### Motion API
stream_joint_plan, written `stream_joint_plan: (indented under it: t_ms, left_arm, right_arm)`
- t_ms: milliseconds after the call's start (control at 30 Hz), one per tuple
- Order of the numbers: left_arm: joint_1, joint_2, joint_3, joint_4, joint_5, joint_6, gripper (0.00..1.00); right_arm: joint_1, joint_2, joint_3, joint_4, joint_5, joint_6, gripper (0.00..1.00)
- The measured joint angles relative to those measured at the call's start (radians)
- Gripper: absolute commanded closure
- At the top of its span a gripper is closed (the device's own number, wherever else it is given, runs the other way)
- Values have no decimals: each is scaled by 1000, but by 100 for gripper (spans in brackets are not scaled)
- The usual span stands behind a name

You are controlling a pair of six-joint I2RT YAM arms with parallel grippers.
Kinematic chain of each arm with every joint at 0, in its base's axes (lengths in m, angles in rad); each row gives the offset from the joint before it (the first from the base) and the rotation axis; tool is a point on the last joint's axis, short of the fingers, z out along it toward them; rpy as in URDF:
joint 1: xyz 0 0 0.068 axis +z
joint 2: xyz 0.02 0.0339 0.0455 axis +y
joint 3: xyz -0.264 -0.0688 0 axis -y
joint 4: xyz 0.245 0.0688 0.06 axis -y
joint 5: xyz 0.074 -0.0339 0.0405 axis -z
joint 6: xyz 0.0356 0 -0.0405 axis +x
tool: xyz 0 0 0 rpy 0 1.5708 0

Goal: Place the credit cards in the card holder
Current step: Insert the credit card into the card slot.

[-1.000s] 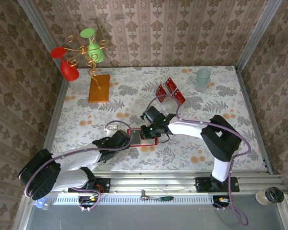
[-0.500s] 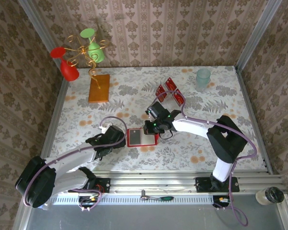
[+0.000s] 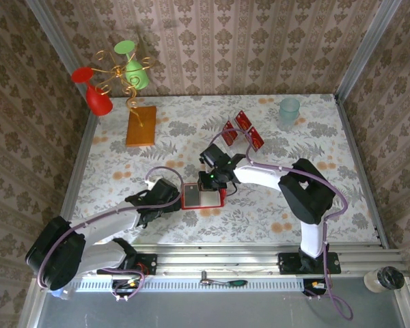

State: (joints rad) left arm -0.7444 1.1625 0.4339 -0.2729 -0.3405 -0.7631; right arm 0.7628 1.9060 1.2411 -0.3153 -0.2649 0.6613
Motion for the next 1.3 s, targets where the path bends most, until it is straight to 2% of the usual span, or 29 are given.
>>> stream_joint_plan:
  t_ms: [933, 1000, 1133, 1300]
  left_arm:
    - [0, 49, 23, 34, 24, 27, 0]
    - [0, 49, 32, 34, 24, 28, 0]
    - [0, 48, 59, 33, 25, 37, 0]
    - [0, 48, 84, 28, 31, 53, 0]
  right_arm:
    - [16, 66, 21, -3, -7, 16, 100]
    - [14, 45, 21, -10, -7, 16, 96]
    - [0, -42, 19, -29, -3, 13, 77]
    - [-31, -154, 4, -48, 14, -10, 63]
